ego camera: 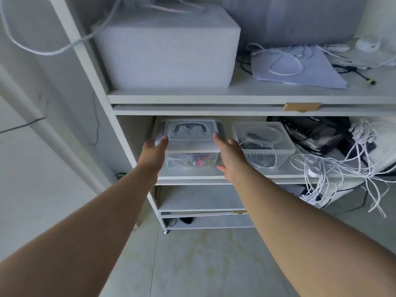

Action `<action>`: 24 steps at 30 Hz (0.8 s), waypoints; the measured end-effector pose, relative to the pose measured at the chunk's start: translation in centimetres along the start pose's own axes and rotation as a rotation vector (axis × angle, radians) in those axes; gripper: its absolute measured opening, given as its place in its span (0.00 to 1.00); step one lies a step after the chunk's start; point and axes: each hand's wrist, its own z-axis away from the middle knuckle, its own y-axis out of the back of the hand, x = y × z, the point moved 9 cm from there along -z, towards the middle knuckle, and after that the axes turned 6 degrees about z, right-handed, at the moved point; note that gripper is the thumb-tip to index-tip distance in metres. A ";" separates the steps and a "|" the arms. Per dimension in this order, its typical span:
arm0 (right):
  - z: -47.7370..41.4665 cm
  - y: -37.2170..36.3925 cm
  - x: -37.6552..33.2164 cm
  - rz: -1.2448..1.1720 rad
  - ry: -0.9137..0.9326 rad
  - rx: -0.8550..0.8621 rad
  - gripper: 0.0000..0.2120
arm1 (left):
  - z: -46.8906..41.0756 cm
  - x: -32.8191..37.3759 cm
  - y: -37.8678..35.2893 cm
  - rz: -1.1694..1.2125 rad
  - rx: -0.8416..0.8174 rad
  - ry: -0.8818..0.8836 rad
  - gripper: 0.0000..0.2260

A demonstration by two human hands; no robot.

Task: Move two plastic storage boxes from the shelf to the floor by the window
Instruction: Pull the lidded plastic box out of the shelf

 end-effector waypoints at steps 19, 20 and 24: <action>-5.0 -0.9 0.9 0.010 -0.104 0.029 0.31 | -3.8 -0.7 -1.0 0.343 0.018 0.162 0.34; -4.2 -0.7 0.7 0.009 -0.098 0.021 0.31 | -3.0 -0.5 -0.4 0.338 0.033 0.141 0.34; 0.2 -0.5 0.3 0.012 -0.086 -0.020 0.30 | 1.7 -0.1 1.4 0.355 0.063 0.101 0.33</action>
